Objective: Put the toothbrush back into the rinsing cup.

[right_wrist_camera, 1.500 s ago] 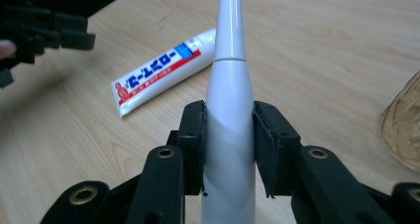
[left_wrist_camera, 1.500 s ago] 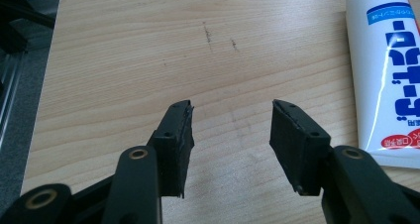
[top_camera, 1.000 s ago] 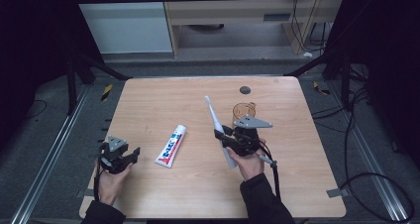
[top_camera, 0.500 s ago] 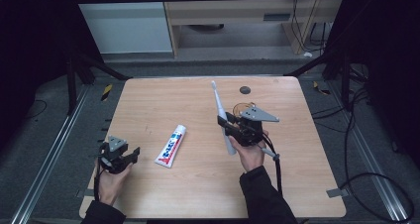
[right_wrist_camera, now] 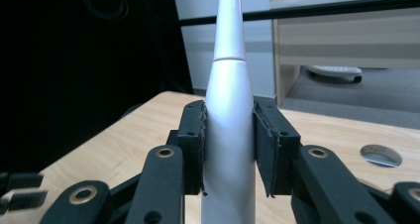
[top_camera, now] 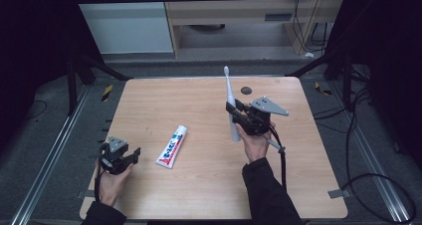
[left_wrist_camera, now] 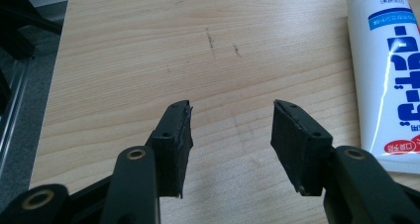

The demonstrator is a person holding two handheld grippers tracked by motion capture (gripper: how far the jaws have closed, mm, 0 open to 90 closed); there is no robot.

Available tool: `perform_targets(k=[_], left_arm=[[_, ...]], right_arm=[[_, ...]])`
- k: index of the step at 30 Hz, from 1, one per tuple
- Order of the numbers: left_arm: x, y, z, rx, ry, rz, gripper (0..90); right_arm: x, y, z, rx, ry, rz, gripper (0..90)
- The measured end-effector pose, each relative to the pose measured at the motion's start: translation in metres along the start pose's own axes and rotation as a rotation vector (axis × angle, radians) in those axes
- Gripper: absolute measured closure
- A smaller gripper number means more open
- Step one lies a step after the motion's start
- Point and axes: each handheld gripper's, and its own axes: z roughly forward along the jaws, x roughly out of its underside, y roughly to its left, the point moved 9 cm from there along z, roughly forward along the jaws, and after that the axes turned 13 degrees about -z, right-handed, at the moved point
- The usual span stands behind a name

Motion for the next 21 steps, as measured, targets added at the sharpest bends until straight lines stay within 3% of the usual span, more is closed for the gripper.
perform_targets(k=[10, 21], left_arm=[[0.0, 0.0, 0.0, -0.003, -0.005, 0.0, 48.9], [-0.001, 0.0, 0.0, -0.003, -0.007, 0.001, 48.9]], right_arm=[[-0.011, -0.025, 0.003, 0.075, -0.045, 0.009, 67.1], [-0.011, -0.059, 0.009, 0.154, -0.071, 0.023, 67.1]])
